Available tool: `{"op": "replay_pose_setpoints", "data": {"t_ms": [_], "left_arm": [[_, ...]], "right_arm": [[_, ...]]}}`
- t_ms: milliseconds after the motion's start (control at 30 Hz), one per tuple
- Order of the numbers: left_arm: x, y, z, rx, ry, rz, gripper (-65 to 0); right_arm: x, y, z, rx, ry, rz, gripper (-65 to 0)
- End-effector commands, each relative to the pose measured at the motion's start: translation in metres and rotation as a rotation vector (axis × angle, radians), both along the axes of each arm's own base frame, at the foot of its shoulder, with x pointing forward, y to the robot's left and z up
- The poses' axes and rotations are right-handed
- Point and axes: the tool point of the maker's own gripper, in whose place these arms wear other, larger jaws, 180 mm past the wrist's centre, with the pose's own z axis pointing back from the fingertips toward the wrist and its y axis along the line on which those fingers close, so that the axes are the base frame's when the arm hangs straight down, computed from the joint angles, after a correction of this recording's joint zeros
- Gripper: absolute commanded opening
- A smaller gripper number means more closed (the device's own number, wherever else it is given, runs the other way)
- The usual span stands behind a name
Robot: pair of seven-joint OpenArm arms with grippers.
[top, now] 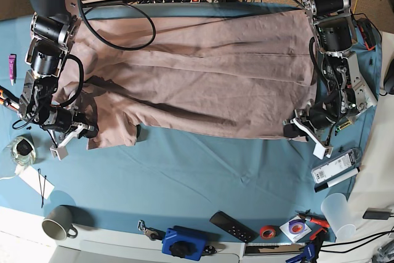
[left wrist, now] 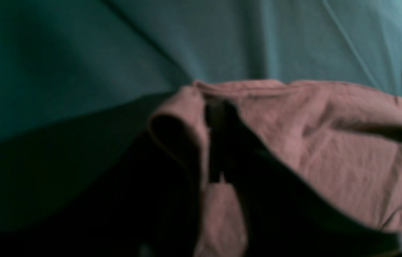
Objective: Fold the T-shirt properly
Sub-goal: 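Grasp the shirt's hem corners with both grippers, then lift the hem with both grippers and fold it toward the collar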
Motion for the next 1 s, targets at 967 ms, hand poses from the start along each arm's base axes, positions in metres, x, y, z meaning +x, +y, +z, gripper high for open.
{"op": "replay_pose_setpoints", "data": {"t_ms": [967], "left_arm": [[-0.015, 0.002, 0.083, -0.104, -0.048, -0.218, -65.0]], "right_arm": [[0.034, 0.001, 0.151, -0.16, -0.377, 0.167, -65.0]]}}
